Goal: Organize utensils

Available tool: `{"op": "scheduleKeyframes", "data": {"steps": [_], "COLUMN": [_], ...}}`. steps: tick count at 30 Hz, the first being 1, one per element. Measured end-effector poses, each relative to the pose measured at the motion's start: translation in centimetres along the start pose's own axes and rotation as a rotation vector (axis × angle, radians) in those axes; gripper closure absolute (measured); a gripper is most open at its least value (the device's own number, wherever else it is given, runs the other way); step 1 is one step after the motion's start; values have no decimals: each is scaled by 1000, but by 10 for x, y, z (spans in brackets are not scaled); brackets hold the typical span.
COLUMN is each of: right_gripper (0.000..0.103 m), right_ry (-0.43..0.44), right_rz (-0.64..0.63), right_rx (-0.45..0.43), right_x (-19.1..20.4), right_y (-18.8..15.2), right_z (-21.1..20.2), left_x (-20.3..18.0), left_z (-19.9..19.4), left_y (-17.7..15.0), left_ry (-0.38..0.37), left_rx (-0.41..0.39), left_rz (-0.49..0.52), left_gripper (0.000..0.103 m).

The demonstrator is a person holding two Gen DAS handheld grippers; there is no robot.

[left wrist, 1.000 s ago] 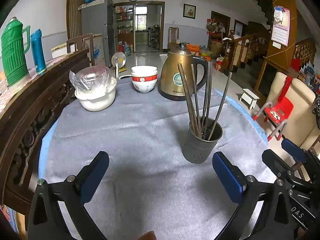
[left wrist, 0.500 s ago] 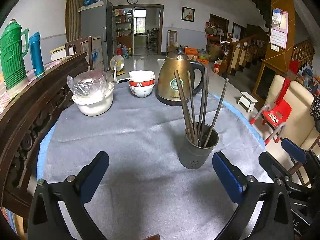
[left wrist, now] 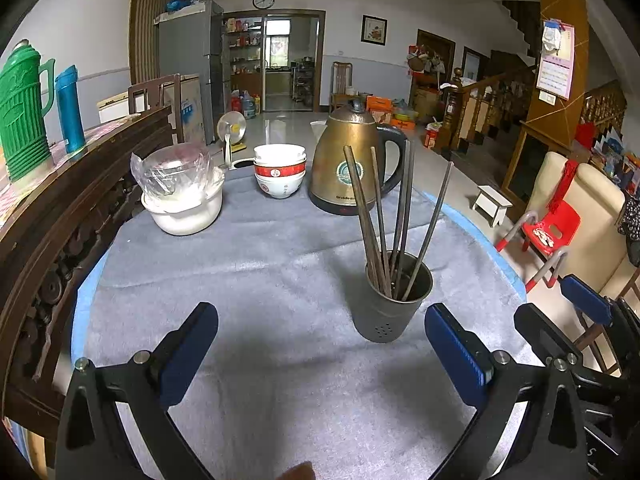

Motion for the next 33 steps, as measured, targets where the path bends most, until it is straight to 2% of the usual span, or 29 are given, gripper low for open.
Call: {"op": "scheduleKeyframes", "data": {"steps": [23,33], "right_gripper": [25,25], "right_ry": [1,1], "right_rz": [-17,-17], "right_rx": [-12,-16], "right_x": [1,-1], "right_y": [8,10], "right_z": [0,1], "left_x": [-3,-7], "left_z": [0,-1], "left_y": [5,9], "left_ry": [-35,-21], "left_rx": [-4,-22], "left_rz": [7,16], "left_gripper": [0,0]}}
Point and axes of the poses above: each gripper's, at about its wrist camera, not at the fingertips, and z roughly the way its jaws point, x to its left, y to its top, the point moved 3 cm from there along z, roughly the way its jaws point, and after that the axes turned 8 degrees about -x, right-handed, at the moved point
